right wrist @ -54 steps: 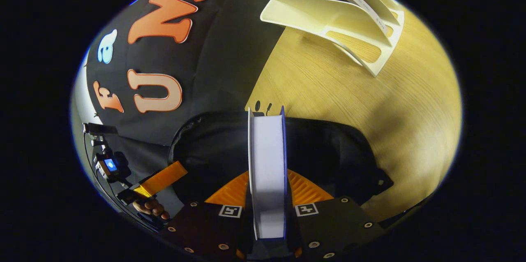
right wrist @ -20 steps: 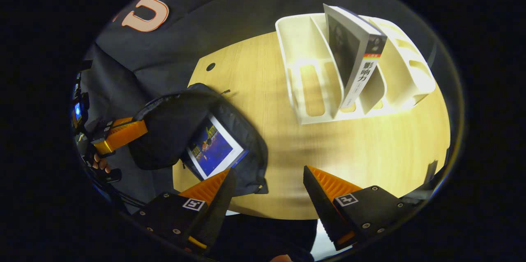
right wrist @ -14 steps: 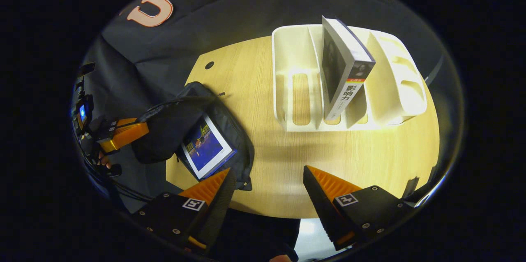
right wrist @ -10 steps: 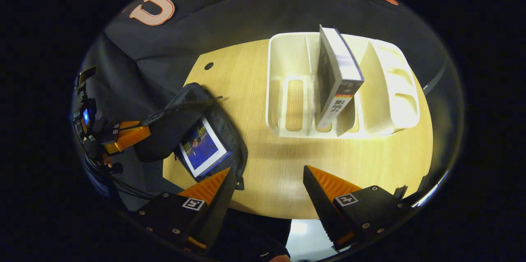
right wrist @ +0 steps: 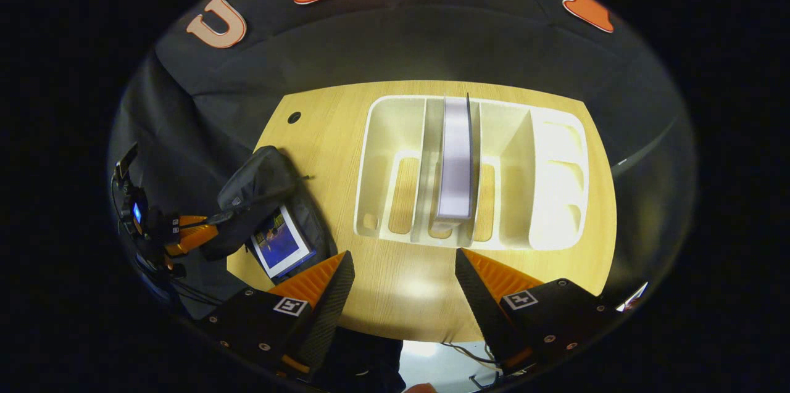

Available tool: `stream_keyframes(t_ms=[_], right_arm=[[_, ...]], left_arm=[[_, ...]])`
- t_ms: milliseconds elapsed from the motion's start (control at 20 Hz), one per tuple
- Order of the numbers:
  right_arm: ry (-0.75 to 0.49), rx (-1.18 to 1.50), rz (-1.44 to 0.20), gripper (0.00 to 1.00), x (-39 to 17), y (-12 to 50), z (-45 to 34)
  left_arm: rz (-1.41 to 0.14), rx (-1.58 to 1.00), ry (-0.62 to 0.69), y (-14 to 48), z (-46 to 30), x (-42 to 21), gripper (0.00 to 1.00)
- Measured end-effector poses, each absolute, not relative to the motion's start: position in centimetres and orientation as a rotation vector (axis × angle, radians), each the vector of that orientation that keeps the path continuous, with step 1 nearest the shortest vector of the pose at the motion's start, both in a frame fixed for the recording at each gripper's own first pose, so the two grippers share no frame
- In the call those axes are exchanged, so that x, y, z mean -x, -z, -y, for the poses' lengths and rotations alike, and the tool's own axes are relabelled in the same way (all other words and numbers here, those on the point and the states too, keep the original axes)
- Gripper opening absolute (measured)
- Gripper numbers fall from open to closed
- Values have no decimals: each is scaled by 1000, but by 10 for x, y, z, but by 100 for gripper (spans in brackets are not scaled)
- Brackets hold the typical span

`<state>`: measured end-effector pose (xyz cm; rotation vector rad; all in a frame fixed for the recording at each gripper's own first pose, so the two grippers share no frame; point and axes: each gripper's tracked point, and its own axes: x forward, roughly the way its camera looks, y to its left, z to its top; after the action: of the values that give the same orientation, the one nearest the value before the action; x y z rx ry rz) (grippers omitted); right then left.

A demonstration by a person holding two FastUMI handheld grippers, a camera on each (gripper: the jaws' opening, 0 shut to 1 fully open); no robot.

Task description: Open the schoolbag, grab two books from the bookshelf and put them into the schoolbag.

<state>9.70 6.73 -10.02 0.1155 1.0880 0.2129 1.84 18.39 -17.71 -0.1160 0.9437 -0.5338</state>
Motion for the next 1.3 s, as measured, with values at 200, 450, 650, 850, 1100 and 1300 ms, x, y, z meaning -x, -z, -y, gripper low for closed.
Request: stream_keyframes(t_ms=[200,450,650,850,1100,1300], right_arm=[[-178,-105,-1103,99,-127,103,-53],[-172,-104,-1163,99,-159,116,-44],[-169,-76,-1211,97,-185,134,-40],[-167,-60,-1257,81,-198,153,-44],[-108,-35,-1284,44,-203,165,-40],[-57,-13,-1287,38,-196,167,-38]], left_arm=[[-949,160,505,182,-181,-18,3],[-960,206,477,188,-177,-12,3],[-971,223,455,193,-172,-8,3],[-983,211,431,192,-171,-7,4],[-1000,200,417,192,-170,-6,4],[-1000,191,444,192,-168,-8,3]])
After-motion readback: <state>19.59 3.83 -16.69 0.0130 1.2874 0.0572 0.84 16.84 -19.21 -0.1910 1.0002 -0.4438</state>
